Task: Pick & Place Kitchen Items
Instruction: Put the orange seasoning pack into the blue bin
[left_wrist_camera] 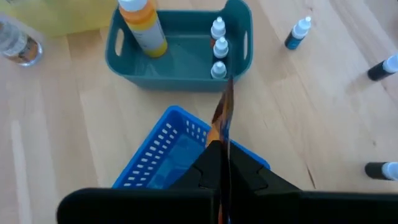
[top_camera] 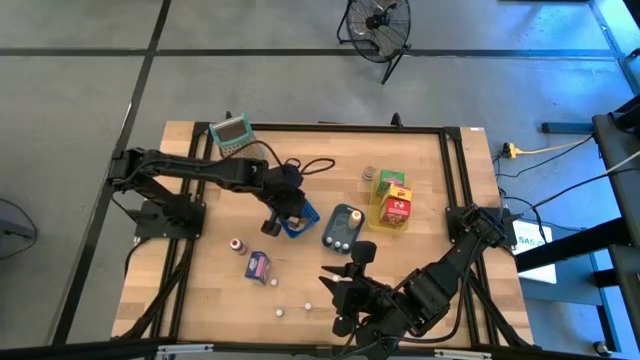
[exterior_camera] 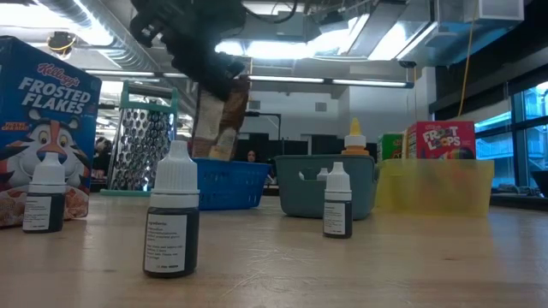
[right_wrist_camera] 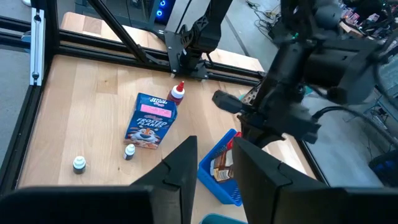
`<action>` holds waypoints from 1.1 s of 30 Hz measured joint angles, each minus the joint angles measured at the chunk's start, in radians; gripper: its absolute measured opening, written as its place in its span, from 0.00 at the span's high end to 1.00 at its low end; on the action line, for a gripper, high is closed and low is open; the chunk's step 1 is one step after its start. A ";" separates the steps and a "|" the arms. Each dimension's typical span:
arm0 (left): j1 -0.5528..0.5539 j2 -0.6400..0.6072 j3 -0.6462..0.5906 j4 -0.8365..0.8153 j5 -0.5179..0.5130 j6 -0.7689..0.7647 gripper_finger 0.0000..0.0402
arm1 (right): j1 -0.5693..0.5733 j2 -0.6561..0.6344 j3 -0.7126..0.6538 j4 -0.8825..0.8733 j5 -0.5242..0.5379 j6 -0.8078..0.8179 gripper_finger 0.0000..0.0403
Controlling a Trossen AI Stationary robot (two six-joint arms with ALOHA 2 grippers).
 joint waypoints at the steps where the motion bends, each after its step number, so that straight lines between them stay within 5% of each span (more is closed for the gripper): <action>1: -0.001 0.000 -0.022 0.021 0.000 -0.003 0.99 | 0.000 0.000 0.000 0.000 0.000 0.000 0.74; 10: 0.001 0.000 -0.171 0.192 -0.017 -0.030 0.99 | -0.001 0.000 0.000 0.000 0.000 0.004 0.74; 21: 0.000 0.000 -0.184 0.189 0.014 -0.071 0.99 | -0.015 0.000 0.000 0.000 -0.002 0.004 0.74; 33: 0.000 -0.020 -0.184 0.193 0.008 -0.121 0.84 | -0.033 0.000 0.000 0.003 -0.060 0.007 0.74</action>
